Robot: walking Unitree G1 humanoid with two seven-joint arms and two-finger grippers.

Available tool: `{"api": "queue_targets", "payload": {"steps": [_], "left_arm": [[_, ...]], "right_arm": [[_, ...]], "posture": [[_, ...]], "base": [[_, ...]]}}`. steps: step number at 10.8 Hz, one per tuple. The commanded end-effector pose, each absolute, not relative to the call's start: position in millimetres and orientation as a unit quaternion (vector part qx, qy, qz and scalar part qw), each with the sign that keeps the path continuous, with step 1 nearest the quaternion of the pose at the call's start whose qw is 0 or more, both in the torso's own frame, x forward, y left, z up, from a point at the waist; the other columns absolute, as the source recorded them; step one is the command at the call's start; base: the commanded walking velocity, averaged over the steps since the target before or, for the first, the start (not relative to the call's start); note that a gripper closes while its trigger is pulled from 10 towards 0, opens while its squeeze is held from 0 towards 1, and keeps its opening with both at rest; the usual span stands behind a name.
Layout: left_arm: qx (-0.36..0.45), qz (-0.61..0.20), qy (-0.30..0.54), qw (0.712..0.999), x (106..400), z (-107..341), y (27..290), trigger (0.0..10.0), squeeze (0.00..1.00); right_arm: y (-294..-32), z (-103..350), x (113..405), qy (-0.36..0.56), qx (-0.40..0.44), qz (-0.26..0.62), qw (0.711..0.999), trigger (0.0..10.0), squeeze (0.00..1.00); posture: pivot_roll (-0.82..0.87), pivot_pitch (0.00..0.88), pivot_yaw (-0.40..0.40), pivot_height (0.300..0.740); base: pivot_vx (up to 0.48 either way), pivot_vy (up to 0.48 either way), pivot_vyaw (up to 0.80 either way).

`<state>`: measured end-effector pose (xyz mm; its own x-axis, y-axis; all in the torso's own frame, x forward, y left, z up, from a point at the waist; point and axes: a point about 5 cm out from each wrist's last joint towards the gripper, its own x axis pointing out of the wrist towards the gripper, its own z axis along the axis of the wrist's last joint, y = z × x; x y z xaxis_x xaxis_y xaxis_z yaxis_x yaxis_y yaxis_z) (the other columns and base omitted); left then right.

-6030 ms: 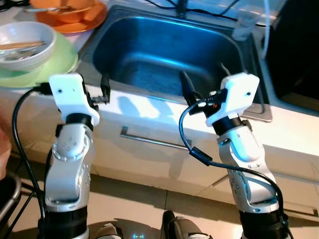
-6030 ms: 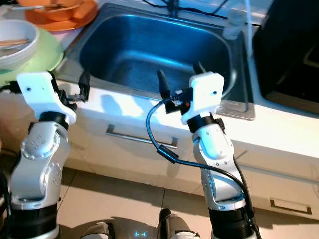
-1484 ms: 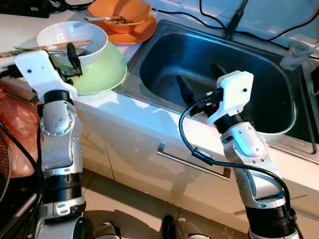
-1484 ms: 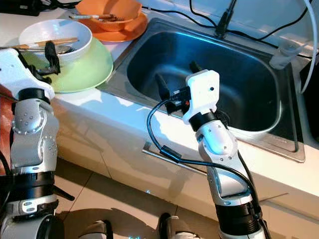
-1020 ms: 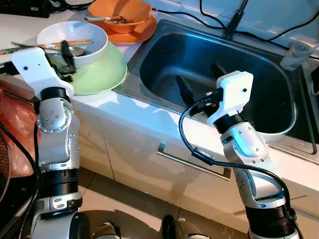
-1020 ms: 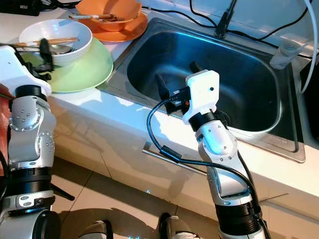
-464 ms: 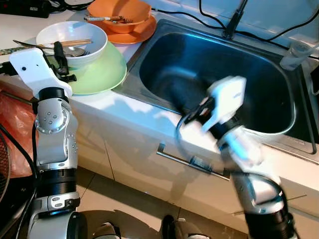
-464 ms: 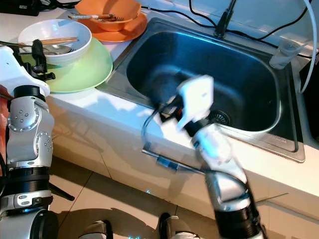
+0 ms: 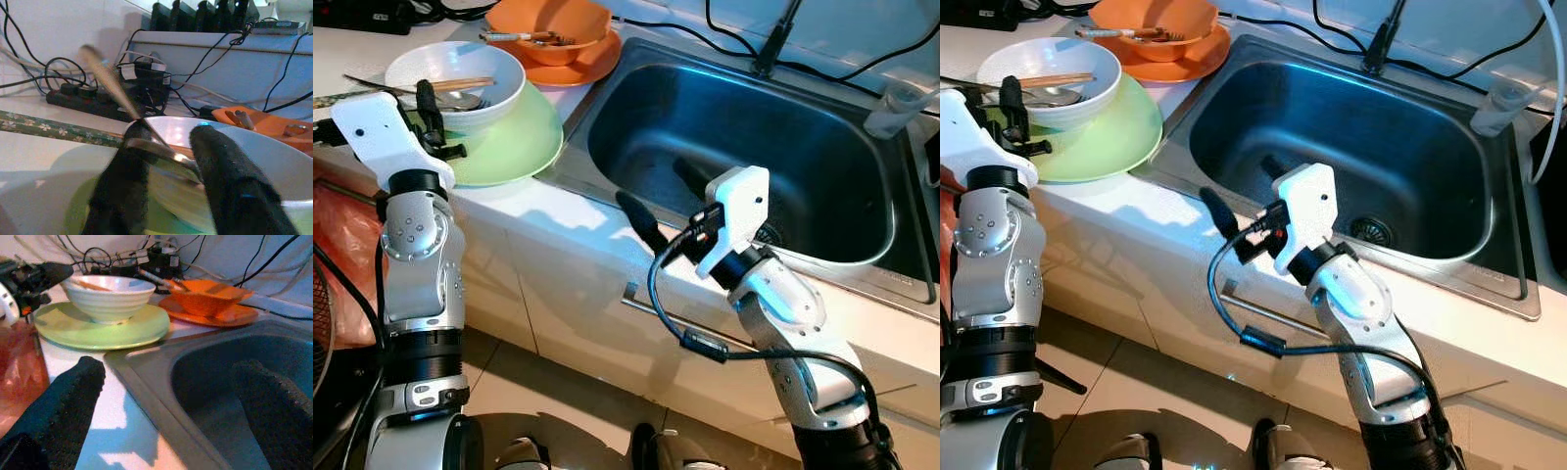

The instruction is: Kitchen organization

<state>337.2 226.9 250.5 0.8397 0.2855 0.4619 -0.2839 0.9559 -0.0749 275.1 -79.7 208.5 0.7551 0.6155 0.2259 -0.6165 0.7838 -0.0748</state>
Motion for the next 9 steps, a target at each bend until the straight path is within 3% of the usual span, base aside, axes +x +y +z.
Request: {"api": "queue_targets", "payload": {"steps": [1,9], "left_arm": [[-0.001,0.135,-0.248,0.959,339.1,254.0,221.6,0.0,0.00],[-0.030,0.156,-0.230,0.960,338.7,248.9,226.0,0.0,0.00]], "right_arm": [[-81.3,208.9,272.3,-0.118,0.001,0.333,0.935,10.0,0.00],[-81.3,208.8,271.9,-0.115,-0.003,0.338,0.934,10.0,0.00]], "posture": [[-0.04,0.185,-0.118,0.740],[-0.04,0.180,-0.120,0.740]], "base": [[0.000,0.000,0.00],[0.000,0.000,0.00]]}}
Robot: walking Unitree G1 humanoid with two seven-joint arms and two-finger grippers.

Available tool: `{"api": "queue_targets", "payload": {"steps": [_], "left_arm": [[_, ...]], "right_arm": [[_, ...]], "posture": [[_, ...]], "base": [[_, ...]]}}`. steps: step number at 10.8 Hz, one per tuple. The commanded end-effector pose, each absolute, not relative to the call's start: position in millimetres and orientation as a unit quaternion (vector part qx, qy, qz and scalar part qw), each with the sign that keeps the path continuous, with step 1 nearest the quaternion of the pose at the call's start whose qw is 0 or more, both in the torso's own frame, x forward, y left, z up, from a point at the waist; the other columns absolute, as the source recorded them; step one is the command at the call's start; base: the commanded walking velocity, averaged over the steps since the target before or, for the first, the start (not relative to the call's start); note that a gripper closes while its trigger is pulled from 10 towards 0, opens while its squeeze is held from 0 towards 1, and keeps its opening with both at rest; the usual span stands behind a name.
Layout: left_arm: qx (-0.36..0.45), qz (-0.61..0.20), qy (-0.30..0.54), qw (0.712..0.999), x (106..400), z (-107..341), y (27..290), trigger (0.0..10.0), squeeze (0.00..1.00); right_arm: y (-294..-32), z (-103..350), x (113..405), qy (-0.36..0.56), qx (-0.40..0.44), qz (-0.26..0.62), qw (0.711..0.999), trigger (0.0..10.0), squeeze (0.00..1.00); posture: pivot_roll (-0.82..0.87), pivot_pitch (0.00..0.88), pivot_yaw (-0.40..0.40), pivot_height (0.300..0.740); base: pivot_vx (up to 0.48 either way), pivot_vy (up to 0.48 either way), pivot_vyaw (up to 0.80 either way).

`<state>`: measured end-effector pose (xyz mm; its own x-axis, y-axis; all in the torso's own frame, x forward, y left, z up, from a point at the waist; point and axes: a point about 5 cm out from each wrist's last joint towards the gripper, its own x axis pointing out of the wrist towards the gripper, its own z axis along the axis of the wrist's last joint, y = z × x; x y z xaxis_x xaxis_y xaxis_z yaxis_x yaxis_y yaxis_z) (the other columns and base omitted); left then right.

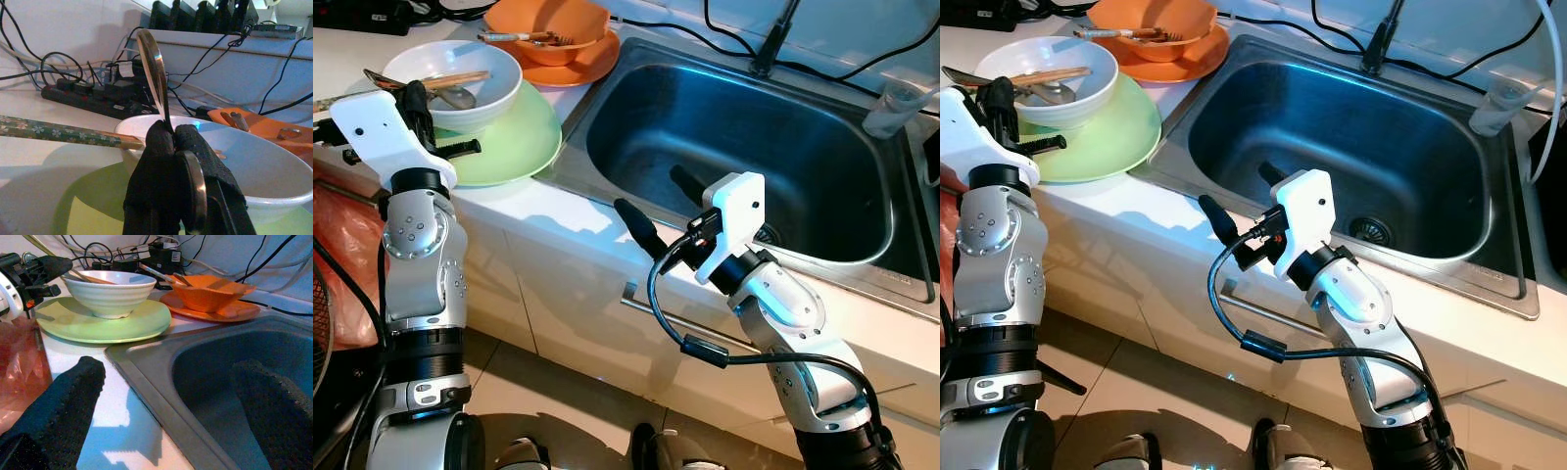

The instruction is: Kitchen organization

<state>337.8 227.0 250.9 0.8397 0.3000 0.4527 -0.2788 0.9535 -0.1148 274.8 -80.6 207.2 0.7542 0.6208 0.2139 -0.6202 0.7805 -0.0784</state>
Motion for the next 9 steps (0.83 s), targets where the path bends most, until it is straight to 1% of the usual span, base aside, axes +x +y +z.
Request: {"api": "queue_targets", "payload": {"steps": [1,4,5,6,7,8,9], "left_arm": [[-0.031,0.155,-0.228,0.961,339,248,226,0.0,0.00],[-0.037,0.151,-0.235,0.960,338,256,220,0.0,0.00],[-0.033,0.154,-0.234,0.959,337,259,217,10.0,0.00],[-0.028,0.157,-0.231,0.960,337,258,218,10.0,0.00],[-0.031,0.163,-0.226,0.960,337,255,219,10.0,0.74],[-0.034,0.164,-0.223,0.960,337,254,219,10.0,1.00],[-0.033,0.164,-0.220,0.961,337,253,219,10.0,1.00]], "right_arm": [[-81,208,272,-0.114,-0.003,0.338,0.934,10.0,0.00],[-80,208,271,-0.114,-0.002,0.336,0.935,10.0,0.00],[-81,207,271,-0.114,-0.002,0.335,0.935,10.0,0.00],[-80,207,271,-0.114,-0.002,0.335,0.935,10.0,0.00],[-80,207,271,-0.114,-0.002,0.335,0.935,10.0,0.00],[-80,207,271,-0.115,-0.003,0.335,0.935,10.0,0.00],[-80,207,272,-0.115,-0.003,0.333,0.936,10.0,0.00]], "posture": [[-0.04,0.181,-0.120,0.740],[-0.04,0.181,-0.116,0.740],[-0.04,0.183,-0.117,0.740],[-0.04,0.183,-0.117,0.740],[-0.04,0.182,-0.117,0.740],[-0.04,0.183,-0.116,0.740],[-0.04,0.183,-0.116,0.740]], "base": [[0.000,0.000,0.00],[0.000,0.000,0.00],[0.000,0.000,0.00],[0.000,0.000,0.00],[0.000,0.000,0.00],[0.000,0.000,0.00],[0.000,0.000,0.00]]}}
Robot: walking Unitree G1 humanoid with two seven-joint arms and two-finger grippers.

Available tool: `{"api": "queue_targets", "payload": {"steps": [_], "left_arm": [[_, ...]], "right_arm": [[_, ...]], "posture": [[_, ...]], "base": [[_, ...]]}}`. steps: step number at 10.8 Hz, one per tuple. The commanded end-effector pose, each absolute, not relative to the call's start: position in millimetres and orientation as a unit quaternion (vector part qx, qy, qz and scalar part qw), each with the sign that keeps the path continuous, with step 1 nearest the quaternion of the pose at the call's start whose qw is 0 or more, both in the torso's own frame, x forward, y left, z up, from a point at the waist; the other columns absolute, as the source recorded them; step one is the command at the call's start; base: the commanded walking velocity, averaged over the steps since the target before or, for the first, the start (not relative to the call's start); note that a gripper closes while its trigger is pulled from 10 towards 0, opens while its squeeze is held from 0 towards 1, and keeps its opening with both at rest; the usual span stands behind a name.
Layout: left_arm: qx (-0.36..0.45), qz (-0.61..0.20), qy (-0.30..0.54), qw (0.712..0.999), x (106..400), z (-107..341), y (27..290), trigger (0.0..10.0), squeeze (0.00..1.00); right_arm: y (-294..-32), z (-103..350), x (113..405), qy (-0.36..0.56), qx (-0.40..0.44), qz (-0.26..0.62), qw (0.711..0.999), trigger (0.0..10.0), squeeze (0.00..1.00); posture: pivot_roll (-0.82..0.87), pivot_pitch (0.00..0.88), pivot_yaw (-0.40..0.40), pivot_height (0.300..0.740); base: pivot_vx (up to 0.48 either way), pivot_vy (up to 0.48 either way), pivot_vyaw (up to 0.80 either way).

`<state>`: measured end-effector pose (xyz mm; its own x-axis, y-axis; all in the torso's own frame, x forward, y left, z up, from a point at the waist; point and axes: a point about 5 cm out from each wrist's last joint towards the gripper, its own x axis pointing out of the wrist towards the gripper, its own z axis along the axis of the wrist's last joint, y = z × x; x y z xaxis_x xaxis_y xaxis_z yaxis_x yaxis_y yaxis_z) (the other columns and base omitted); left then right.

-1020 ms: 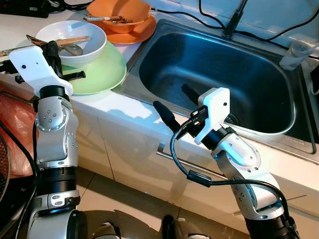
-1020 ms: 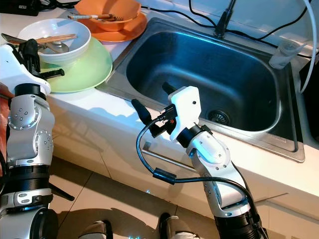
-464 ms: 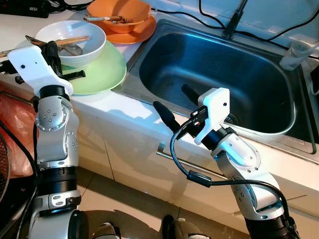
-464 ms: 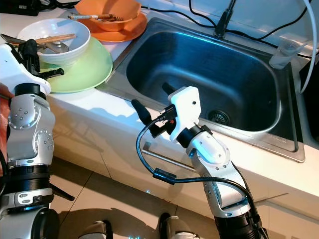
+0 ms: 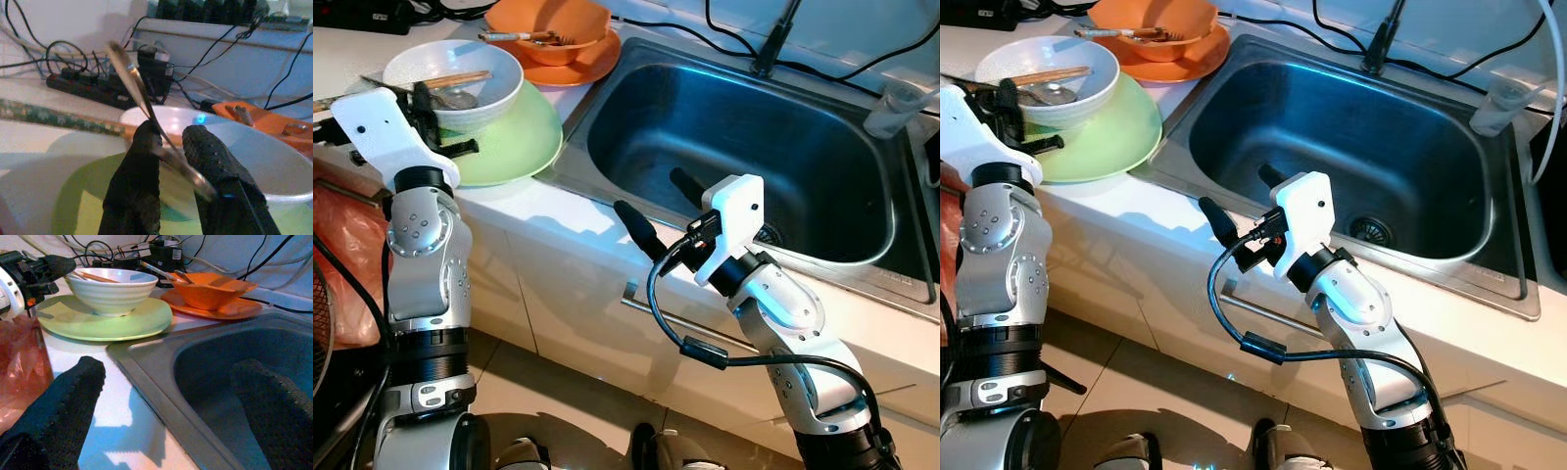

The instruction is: Kitchen organization

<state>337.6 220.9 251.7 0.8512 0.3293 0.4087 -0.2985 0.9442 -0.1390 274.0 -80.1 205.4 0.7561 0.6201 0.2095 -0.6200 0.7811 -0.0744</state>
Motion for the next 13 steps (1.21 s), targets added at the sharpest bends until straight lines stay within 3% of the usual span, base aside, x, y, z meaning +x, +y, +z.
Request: {"api": "queue_targets", "payload": {"steps": [1,2,12,13], "left_arm": [[-0.035,0.173,-0.209,0.962,338,251,219,10.0,1.00],[-0.043,0.181,-0.201,0.962,338,249,220,10.0,0.00],[-0.073,0.131,-0.180,0.972,322,259,193,10.0,0.00],[-0.082,0.131,-0.172,0.973,321,256,191,10.0,1.00]], "right_arm": [[-80,207,272,-0.115,-0.003,0.332,0.936,10.0,0.00],[-80,207,272,-0.115,-0.004,0.332,0.936,10.0,0.00],[-78,210,273,-0.125,-0.001,0.331,0.935,10.0,0.00],[-77,210,273,-0.125,0.000,0.331,0.935,10.0,0.00]], "posture": [[-0.04,0.183,-0.115,0.740],[-0.04,0.182,-0.114,0.740],[-0.02,0.180,-0.106,0.740],[-0.02,0.179,-0.108,0.740]], "base": [[0.000,0.000,0.00],[0.000,0.000,0.00],[0.000,0.000,0.00],[0.000,0.000,0.00]]}}
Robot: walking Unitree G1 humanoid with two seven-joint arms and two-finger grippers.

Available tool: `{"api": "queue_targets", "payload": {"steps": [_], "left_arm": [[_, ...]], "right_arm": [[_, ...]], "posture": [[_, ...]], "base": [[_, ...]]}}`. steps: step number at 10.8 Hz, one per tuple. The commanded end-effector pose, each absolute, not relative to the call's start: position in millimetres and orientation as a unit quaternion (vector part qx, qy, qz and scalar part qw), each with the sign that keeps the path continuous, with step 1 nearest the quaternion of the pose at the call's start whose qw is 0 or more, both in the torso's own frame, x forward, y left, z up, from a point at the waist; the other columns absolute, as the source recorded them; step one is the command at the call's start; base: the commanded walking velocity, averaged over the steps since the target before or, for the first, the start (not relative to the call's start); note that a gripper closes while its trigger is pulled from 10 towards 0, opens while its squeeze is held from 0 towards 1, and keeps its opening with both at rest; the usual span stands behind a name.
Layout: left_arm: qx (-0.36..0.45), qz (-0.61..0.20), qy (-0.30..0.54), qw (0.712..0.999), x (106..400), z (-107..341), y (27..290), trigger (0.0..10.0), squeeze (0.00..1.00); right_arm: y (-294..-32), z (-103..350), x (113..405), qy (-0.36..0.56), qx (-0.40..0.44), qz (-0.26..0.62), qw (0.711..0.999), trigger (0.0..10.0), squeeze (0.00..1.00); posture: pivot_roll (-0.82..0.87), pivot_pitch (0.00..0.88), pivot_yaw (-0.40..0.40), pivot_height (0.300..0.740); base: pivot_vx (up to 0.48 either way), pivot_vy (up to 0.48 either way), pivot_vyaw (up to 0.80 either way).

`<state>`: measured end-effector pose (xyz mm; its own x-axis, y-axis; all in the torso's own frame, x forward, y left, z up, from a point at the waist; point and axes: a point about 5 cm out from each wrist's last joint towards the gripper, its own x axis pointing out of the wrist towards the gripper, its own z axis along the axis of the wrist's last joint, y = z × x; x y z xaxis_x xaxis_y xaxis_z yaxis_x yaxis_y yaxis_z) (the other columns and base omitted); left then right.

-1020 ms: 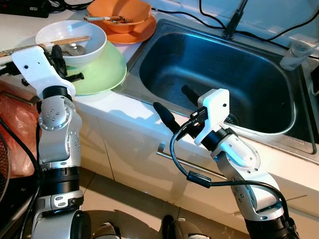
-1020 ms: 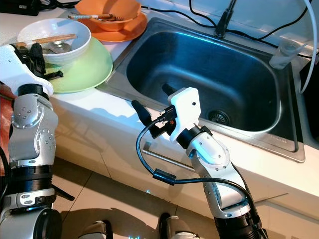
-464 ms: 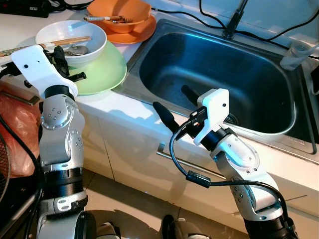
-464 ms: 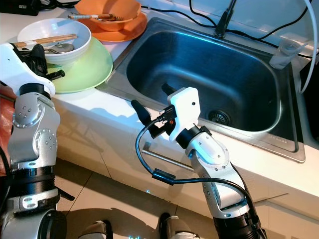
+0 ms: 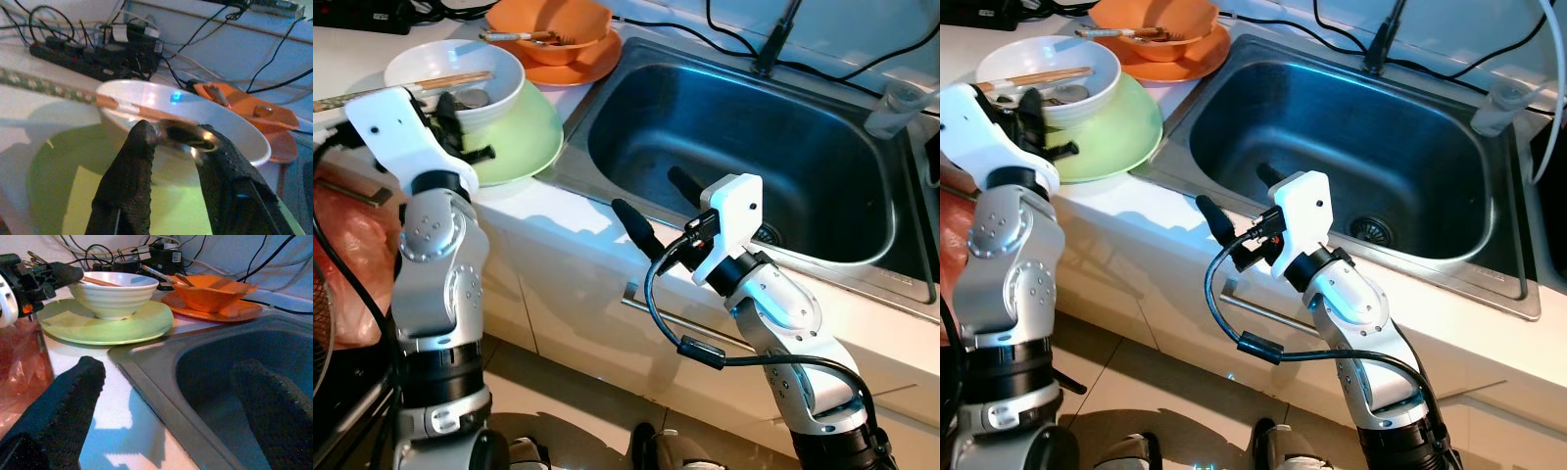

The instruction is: Kitchen organization

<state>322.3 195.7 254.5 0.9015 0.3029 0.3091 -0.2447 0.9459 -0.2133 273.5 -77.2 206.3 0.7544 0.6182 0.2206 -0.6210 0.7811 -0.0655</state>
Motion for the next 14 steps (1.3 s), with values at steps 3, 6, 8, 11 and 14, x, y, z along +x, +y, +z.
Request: {"api": "queue_targets", "payload": {"steps": [3,6,8,11,14], "left_arm": [[-0.083,0.140,-0.170,0.972,317,254,192,10.0,1.00],[-0.023,0.151,-0.221,0.963,310,271,195,10.0,1.00],[-0.016,0.142,-0.224,0.964,305,271,193,10.0,1.00],[0.033,0.144,-0.204,0.968,291,252,195,10.0,1.00],[0.060,0.121,-0.235,0.963,288,261,188,10.0,1.00]], "right_arm": [[-78,210,273,-0.125,-0.002,0.332,0.935,10.0,0.00],[-78,209,273,-0.124,-0.001,0.333,0.935,10.0,0.00],[-78,209,273,-0.124,0.000,0.332,0.935,10.0,0.00],[-79,208,274,-0.123,-0.002,0.330,0.936,10.0,0.00],[-77,208,275,-0.124,-0.001,0.334,0.935,10.0,0.00]], "posture": [[-0.03,0.175,-0.111,0.740],[-0.02,0.175,-0.111,0.740],[-0.02,0.175,-0.112,0.740],[-0.02,0.176,-0.116,0.740],[-0.01,0.172,-0.119,0.740]], "base": [[0.000,0.000,0.00],[0.000,0.000,0.00],[0.000,0.000,0.00],[0.000,0.000,0.00],[0.000,0.000,0.00]]}}
